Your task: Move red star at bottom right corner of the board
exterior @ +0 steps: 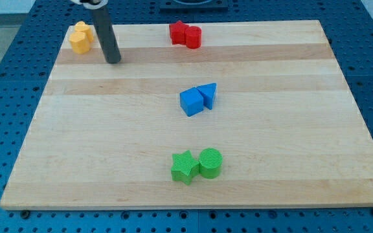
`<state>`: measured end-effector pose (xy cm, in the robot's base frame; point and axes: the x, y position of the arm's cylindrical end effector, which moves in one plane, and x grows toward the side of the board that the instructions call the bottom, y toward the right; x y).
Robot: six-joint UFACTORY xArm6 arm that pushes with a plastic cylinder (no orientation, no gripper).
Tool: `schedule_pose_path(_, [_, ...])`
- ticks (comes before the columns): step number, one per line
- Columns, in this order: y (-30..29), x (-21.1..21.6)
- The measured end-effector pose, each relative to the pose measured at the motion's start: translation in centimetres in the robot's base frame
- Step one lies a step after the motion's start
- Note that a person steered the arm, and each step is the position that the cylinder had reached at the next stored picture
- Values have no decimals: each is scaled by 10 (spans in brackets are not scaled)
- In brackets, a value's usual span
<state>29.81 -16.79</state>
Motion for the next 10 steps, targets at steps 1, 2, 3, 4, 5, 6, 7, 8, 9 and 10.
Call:
schedule_pose_path(1, [1, -43])
schedule_pose_path(2, [19, -44])
schedule_pose_path(3, [26, -55])
schedule_pose_path(4, [37, -99])
schedule_pose_path(5, [96, -106])
schedule_pose_path(6, [176, -104])
schedule_pose_path(7, [222, -79])
schedule_pose_path(8, [232, -49])
schedule_pose_path(9, [236, -85])
schedule_pose_path(10, [226, -104])
